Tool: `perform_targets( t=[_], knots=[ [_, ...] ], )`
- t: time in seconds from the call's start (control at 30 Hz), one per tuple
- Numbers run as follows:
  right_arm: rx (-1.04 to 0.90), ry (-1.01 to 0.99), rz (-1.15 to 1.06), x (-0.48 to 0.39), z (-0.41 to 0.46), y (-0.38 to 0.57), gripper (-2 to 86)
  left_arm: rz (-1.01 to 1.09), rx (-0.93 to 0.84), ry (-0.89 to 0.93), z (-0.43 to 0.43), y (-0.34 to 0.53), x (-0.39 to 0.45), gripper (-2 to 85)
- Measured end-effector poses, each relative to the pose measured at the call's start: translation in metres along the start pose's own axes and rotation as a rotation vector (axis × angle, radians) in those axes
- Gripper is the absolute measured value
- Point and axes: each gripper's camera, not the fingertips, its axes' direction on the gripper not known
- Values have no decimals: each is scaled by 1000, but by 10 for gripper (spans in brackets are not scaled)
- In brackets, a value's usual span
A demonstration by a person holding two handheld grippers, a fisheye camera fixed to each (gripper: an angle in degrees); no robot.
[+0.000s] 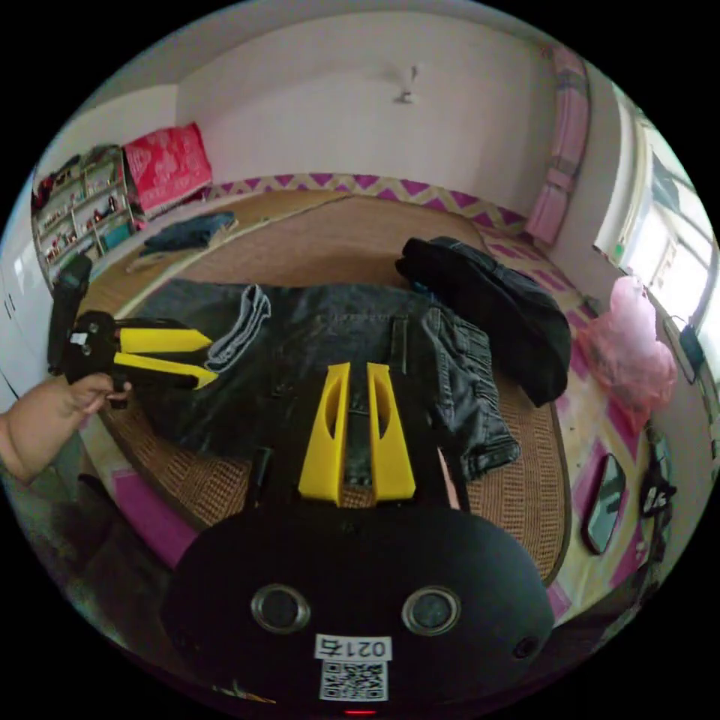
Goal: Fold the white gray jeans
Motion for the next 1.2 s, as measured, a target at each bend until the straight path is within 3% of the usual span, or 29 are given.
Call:
perform_targets(
  t=[0.17,0.27,0.4,0.57,0.8,0.93,1.1,1.2],
  knots=[
    [-191,62,-10,-14,55,-5,5,-17,-23,-16,0,0,-8,75],
    [-184,102,-32,-22,59,-6,2,-112,18,39,-11,5,-30,36],
    [-186,71,-16,-17,62,-6,1,-298,228,119,-74,36,-92,16],
    [-182,-60,66,4,63,-6,-1,-475,399,-68,-190,124,-195,9],
    [-183,-47,61,0,65,-8,-1,-832,256,-426,-264,306,-359,7],
    [-187,29,26,-15,65,-10,-2,-1014,141,-240,-231,382,-423,5],
    [-187,8,4,-11,55,-14,8,-999,163,-221,-222,398,-446,8],
    [-17,-26,-56,0,23,-24,42,-975,159,-205,-224,401,-459,14]
  ],
)
